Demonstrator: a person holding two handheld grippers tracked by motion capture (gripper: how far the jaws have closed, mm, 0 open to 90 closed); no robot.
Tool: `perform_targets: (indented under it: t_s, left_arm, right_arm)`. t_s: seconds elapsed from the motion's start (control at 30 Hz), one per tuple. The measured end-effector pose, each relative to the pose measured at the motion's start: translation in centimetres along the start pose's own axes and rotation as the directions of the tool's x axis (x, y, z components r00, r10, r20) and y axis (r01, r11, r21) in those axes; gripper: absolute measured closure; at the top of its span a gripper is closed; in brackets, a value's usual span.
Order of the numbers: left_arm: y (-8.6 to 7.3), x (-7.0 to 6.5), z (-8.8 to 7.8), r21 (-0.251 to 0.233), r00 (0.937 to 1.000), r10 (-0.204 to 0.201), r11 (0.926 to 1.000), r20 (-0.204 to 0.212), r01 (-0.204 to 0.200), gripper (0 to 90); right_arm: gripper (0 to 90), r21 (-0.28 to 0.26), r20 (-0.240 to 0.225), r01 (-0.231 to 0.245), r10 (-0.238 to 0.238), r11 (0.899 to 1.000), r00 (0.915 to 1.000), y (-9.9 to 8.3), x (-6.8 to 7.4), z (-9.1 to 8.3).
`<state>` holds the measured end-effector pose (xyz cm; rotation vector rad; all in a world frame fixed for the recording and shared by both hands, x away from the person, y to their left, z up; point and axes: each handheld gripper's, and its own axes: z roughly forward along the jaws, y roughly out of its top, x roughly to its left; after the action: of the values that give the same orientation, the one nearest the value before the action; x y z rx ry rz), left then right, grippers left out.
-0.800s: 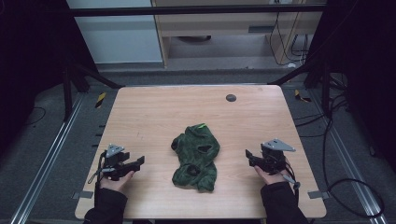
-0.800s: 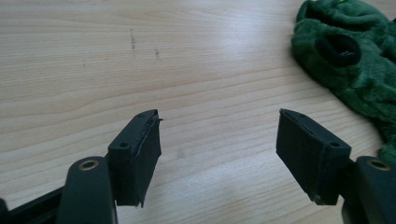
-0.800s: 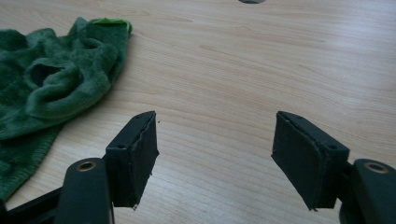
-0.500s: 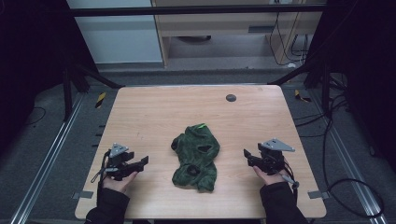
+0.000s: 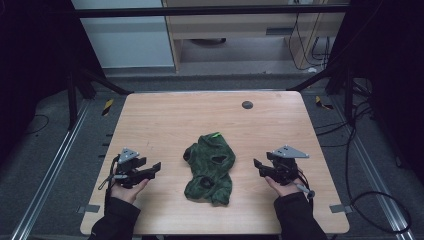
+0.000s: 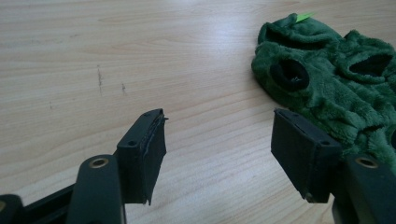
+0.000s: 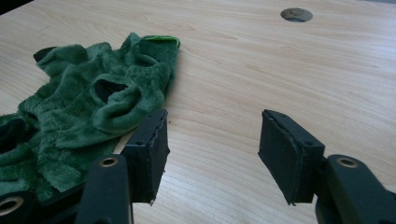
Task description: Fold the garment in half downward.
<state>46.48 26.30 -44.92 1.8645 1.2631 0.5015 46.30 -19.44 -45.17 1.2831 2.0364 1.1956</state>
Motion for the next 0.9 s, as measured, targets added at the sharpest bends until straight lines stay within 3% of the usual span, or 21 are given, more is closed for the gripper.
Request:
perform_targets:
  t_s: [0.27,0.9]
  left_arm:
    - [1.5,-0.4,0.9,-0.006,0.9991,0.041,0.9992,0.01,-0.041,33.9]
    - [4.7,-1.3,2.6,-0.026,0.9961,0.072,0.9972,0.052,-0.071,34.2]
  right_arm:
    - [42.4,-0.018,-0.011,-0.009,0.009,1.0,0.9999,1.2,0.2,0.5]
    - [44.3,-0.029,-0.03,-0.003,0.002,1.0,0.9995,3.9,1.0,2.2]
